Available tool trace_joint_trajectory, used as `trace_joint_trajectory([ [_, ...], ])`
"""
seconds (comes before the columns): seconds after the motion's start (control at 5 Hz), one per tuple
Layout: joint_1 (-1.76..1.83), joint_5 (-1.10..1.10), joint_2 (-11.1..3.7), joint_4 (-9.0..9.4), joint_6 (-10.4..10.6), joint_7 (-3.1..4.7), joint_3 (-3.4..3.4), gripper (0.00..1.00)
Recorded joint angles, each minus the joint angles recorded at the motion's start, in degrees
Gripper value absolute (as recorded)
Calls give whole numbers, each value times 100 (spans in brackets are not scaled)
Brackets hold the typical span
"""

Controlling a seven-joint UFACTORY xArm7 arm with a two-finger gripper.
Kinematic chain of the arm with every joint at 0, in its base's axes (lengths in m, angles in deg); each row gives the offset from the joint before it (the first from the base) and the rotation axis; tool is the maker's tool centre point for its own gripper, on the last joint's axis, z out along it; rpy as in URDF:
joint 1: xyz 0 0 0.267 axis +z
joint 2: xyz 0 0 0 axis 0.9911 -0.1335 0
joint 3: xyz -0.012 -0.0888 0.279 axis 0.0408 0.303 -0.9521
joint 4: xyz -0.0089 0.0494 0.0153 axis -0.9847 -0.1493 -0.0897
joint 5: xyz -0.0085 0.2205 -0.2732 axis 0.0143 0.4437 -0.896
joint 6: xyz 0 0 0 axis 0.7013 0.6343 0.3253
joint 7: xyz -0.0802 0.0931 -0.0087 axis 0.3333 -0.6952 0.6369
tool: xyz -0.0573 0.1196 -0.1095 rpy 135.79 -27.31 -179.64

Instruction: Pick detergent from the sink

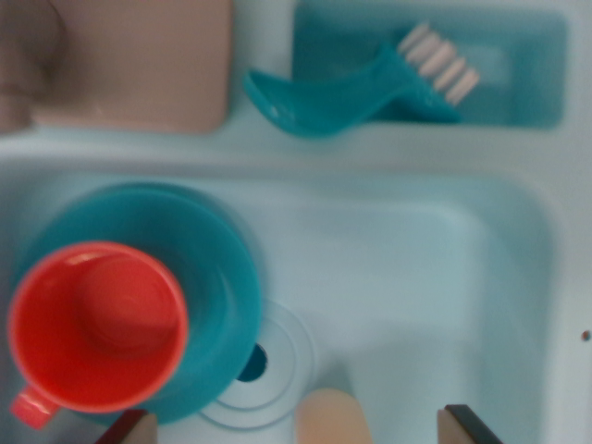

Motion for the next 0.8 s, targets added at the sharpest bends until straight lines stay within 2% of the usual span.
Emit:
trace_joint_trajectory([
  [0.2, -17, -29, -24, 232, 234, 66, 62, 0],
  [0.4, -17, -29, -24, 232, 234, 66, 62, 0],
  [0.6, -31, -55, -44, 437, 441, 125, 117, 0],
  [0.8, -79, -139, -112, 1104, 1114, 315, 295, 100],
])
